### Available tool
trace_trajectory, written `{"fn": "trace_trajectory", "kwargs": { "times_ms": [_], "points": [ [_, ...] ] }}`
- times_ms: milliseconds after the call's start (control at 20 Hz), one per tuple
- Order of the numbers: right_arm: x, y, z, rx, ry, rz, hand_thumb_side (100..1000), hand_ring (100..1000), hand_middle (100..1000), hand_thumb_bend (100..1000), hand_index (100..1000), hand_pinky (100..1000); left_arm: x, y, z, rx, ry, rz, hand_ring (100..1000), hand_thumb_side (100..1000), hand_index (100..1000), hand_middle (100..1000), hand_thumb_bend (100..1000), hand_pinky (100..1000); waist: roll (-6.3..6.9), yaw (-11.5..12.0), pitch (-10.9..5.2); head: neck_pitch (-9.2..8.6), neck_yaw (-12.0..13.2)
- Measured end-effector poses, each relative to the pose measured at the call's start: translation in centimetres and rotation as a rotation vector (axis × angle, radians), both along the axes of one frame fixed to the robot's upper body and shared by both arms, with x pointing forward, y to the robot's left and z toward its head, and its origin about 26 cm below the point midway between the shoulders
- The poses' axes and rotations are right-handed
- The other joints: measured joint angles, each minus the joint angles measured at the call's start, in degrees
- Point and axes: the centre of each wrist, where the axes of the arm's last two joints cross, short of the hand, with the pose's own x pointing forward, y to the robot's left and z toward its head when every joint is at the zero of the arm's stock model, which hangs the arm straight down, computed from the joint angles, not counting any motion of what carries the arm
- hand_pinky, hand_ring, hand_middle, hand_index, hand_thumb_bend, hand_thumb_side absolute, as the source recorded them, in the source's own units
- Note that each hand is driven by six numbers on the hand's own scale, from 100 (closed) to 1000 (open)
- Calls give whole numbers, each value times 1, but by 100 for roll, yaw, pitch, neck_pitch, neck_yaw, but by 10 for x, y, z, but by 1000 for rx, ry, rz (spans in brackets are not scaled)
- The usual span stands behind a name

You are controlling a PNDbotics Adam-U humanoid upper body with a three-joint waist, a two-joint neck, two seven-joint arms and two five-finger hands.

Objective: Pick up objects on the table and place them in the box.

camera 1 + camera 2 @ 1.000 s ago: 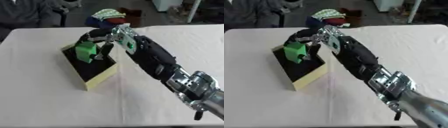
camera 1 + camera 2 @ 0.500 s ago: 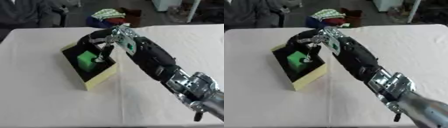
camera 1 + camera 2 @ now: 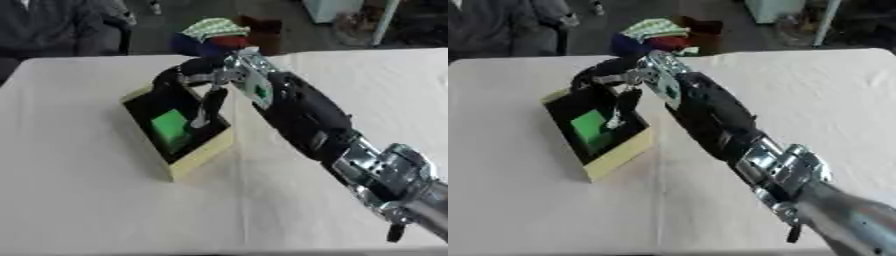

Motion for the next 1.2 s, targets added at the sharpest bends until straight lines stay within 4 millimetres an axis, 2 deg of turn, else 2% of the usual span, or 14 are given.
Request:
{"fn": "trace_trajectory", "kwargs": {
  "times_ms": [300, 500, 900, 1200],
  "points": [
    [6, -25, 41, 145, -70, -34, 409, 1000, 952, 307, 997, 912, 0, 0, 0, 0, 1, 1, 650, 604, 812, 724, 535, 646, 20, -12, -38, 1, 4],
    [11, -55, 50, 271, -64, -117, 427, 1000, 909, 217, 976, 860, 0, 1, -1, -1, 5, 4, 650, 604, 812, 724, 535, 646, 40, -43, -54, 1, 28],
    [16, -128, 36, 577, 7, -411, 456, 1000, 856, 146, 943, 796, -1, 1, -2, -3, 11, 10, 650, 609, 812, 724, 529, 646, 61, -106, -64, 1, 79],
    [11, -171, 15, 811, 66, -631, 476, 1000, 839, 105, 933, 780, -1, 1, -2, -3, 12, 11, 649, 609, 812, 723, 530, 646, 63, -105, -64, 13, 81]
  ]
}}
